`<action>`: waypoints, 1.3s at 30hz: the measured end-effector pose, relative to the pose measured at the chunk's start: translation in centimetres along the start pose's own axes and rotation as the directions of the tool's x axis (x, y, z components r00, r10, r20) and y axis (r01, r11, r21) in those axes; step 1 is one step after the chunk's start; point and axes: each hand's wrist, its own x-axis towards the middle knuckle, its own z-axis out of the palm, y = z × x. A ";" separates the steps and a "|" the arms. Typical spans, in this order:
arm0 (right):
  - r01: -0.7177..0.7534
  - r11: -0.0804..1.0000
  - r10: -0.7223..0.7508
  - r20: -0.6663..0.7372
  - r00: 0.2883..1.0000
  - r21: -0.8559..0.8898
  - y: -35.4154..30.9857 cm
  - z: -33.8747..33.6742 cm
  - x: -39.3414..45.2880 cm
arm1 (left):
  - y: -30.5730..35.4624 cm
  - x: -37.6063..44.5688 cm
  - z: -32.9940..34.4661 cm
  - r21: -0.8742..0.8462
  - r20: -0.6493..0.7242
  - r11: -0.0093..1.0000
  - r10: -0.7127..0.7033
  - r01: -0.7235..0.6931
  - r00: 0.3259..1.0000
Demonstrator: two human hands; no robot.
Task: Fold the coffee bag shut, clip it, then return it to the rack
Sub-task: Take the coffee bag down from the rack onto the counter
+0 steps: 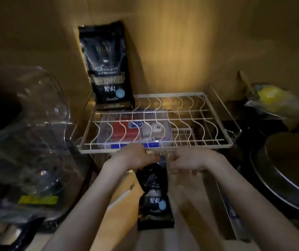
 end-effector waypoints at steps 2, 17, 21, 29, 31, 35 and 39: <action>-0.045 0.999 0.045 0.060 0.997 0.001 0.7 2.1 1.0 | -0.9 0.2 1.8 -0.047 0.086 0.998 -0.034 0.038 0.996; -0.031 0.884 0.114 -0.149 0.982 0.466 9.2 17.6 7.8 | -8.5 2.1 16.4 -0.624 0.155 0.720 -0.269 0.306 0.951; -0.019 0.830 0.209 -0.280 0.937 0.557 8.9 18.8 7.3 | -9.4 2.3 17.4 -0.738 0.173 0.619 -0.209 0.268 0.962; 0.091 0.709 0.282 -0.399 0.872 0.699 7.6 20.7 7.0 | -10.3 2.4 17.9 -0.758 -0.043 0.647 -0.171 0.079 0.984; 0.123 0.727 0.289 -0.464 0.837 0.675 7.5 20.8 7.2 | -10.5 2.1 17.8 -0.752 -0.128 0.659 -0.130 -0.010 0.983; 0.160 0.751 0.278 -0.526 0.804 0.640 7.9 21.5 8.0 | -10.3 1.5 18.1 -0.706 -0.196 0.703 -0.077 -0.086 0.978; 0.160 0.807 0.208 -0.526 0.825 0.569 8.8 22.2 8.5 | -10.4 0.5 16.6 -0.728 -0.070 0.684 -0.004 -0.048 0.998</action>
